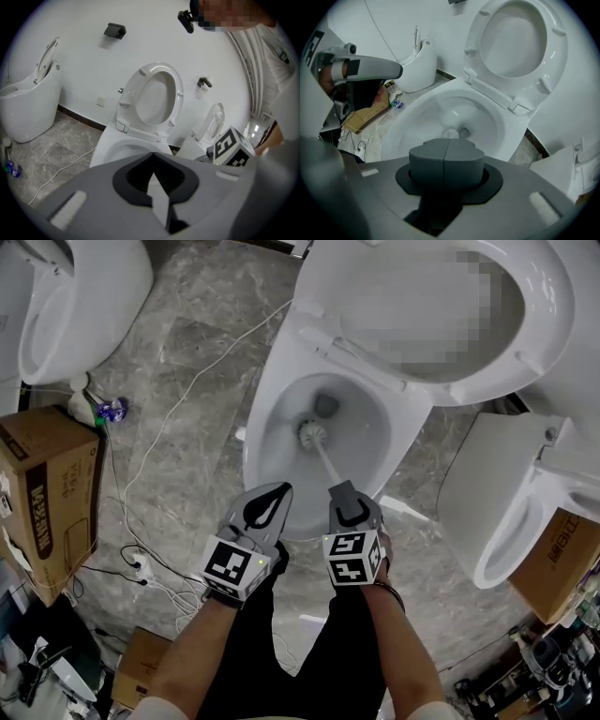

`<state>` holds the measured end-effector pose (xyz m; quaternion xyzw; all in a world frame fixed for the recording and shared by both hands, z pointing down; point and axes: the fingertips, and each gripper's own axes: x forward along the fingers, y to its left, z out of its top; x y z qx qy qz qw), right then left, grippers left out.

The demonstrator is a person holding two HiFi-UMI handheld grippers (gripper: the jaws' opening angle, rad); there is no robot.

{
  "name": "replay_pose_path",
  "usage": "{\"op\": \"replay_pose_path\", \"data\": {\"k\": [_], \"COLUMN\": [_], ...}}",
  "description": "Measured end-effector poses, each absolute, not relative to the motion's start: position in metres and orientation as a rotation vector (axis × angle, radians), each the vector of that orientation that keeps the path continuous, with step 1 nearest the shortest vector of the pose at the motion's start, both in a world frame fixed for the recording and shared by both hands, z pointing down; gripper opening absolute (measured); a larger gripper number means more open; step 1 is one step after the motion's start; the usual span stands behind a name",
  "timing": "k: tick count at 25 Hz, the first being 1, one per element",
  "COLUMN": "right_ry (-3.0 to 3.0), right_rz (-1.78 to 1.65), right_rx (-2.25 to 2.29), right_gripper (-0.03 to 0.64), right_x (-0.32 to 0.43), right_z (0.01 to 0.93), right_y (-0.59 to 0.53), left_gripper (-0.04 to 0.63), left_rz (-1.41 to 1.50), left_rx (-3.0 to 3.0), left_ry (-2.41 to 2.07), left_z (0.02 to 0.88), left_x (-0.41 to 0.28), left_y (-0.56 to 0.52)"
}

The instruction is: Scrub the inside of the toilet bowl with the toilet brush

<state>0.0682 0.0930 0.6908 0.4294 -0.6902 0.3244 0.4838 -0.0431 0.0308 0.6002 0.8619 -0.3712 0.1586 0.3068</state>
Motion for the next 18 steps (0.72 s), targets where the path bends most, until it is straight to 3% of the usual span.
{"op": "replay_pose_path", "data": {"k": [18], "right_ry": [-1.589], "right_rz": [0.858], "right_rx": [1.181], "right_gripper": [0.163], "right_x": [0.072], "right_z": [0.737], "right_y": [0.039], "left_gripper": [0.006], "left_rz": [0.391], "left_rx": [2.273], "left_ry": [-1.007], "left_z": [0.619], "left_x": [-0.034], "left_y": [0.010]}}
